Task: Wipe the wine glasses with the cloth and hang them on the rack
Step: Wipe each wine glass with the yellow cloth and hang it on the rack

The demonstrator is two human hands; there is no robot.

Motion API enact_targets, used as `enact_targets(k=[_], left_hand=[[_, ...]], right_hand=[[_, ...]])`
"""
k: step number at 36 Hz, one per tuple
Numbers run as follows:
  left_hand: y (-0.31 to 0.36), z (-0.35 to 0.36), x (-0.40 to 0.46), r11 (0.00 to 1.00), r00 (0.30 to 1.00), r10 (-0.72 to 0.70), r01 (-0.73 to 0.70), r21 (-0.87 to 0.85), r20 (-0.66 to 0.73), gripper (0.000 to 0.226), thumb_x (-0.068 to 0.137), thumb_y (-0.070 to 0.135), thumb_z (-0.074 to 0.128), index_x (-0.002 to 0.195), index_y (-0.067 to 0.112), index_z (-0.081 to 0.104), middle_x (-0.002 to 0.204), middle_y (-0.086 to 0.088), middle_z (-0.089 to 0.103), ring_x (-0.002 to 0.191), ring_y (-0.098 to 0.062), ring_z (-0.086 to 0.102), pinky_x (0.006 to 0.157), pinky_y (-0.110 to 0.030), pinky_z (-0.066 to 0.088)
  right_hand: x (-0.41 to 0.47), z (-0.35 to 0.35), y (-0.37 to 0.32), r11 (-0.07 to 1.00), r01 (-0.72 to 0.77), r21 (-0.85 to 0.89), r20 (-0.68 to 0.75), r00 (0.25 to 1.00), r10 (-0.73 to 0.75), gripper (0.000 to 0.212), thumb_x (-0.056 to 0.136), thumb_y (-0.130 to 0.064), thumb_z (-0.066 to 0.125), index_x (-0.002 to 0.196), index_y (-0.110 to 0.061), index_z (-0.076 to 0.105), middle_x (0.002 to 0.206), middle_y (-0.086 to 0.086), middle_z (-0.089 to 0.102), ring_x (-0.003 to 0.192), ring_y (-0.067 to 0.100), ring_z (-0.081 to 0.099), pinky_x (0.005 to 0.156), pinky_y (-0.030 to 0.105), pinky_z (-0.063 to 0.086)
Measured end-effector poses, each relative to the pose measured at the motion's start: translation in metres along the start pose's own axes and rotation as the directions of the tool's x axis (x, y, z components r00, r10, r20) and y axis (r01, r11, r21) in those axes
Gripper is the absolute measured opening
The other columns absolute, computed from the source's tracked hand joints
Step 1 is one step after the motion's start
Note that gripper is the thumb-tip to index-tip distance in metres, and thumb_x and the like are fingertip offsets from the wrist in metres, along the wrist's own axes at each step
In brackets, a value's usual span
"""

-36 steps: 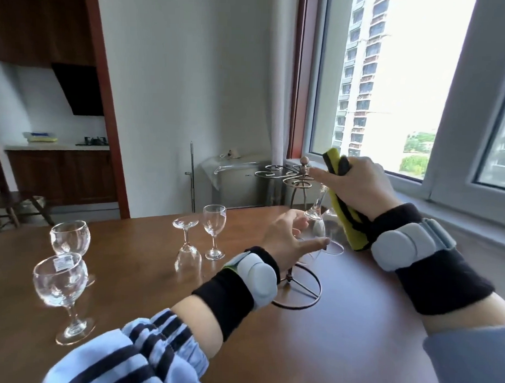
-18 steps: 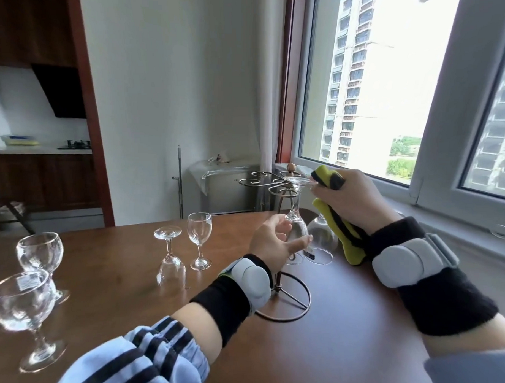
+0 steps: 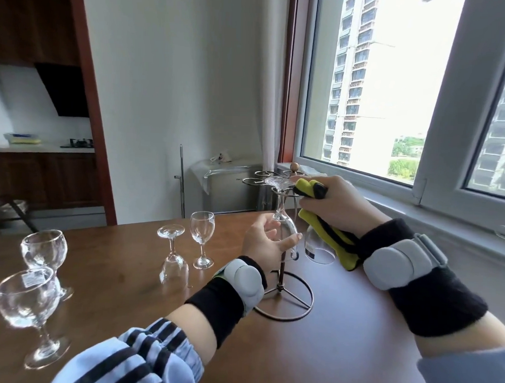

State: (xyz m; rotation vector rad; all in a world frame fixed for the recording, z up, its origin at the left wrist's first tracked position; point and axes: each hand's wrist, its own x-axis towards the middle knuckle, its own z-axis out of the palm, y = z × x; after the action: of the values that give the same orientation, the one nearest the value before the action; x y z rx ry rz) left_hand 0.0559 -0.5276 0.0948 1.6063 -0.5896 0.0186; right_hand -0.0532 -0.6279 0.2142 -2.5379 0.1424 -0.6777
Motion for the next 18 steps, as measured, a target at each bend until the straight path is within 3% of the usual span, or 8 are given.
enact_targets(k=[2, 4, 10, 18], left_hand=[[0.0, -0.002, -0.002, 1.0, 1.0, 0.006, -0.006, -0.021, 0.002, 0.062, 0.071, 0.026, 0.085, 0.124, 0.016, 0.054, 0.112, 0.006, 0.059, 0.11, -0.014, 0.057, 0.087, -0.022, 0.042], [0.001, -0.004, -0.004, 0.999, 1.0, 0.014, -0.014, -0.031, -0.002, 0.06, 0.07, 0.024, 0.085, 0.121, 0.017, 0.055, 0.107, 0.012, 0.059, 0.111, -0.012, 0.056, 0.091, -0.024, 0.043], [0.003, -0.009, -0.009, 0.997, 0.999, 0.046, -0.047, -0.054, -0.002, 0.054, 0.069, 0.021, 0.086, 0.113, 0.025, 0.054, 0.105, 0.02, 0.057, 0.111, -0.011, 0.056, 0.09, -0.024, 0.04], [0.008, -0.01, -0.02, 0.993, 0.997, 0.078, -0.077, -0.092, 0.011, 0.053, 0.067, 0.017, 0.087, 0.108, 0.028, 0.054, 0.104, 0.019, 0.058, 0.107, -0.007, 0.056, 0.077, -0.01, 0.039]], right_hand=[[-0.001, 0.0, 0.001, 0.999, 0.007, 0.043, 0.004, 1.0, -0.008, 0.029, 0.086, -0.023, 0.064, 0.113, -0.031, 0.069, 0.093, -0.006, 0.07, 0.083, 0.017, 0.065, 0.076, 0.029, 0.053], [-0.003, -0.001, 0.001, 0.997, 0.022, 0.079, -0.006, 1.0, -0.021, 0.03, 0.085, -0.022, 0.064, 0.114, -0.03, 0.07, 0.1, -0.003, 0.073, 0.085, 0.017, 0.067, 0.081, 0.032, 0.056], [-0.006, 0.0, 0.006, 0.985, 0.049, 0.163, -0.075, 0.997, -0.037, 0.028, 0.086, -0.018, 0.065, 0.11, -0.031, 0.073, 0.092, -0.003, 0.073, 0.081, 0.017, 0.068, 0.082, 0.035, 0.057], [-0.01, 0.004, 0.006, 0.974, 0.122, 0.194, -0.18, 0.98, -0.087, 0.017, 0.083, -0.031, 0.074, 0.096, -0.02, 0.073, 0.085, 0.001, 0.073, 0.082, 0.022, 0.068, 0.082, 0.042, 0.056]])
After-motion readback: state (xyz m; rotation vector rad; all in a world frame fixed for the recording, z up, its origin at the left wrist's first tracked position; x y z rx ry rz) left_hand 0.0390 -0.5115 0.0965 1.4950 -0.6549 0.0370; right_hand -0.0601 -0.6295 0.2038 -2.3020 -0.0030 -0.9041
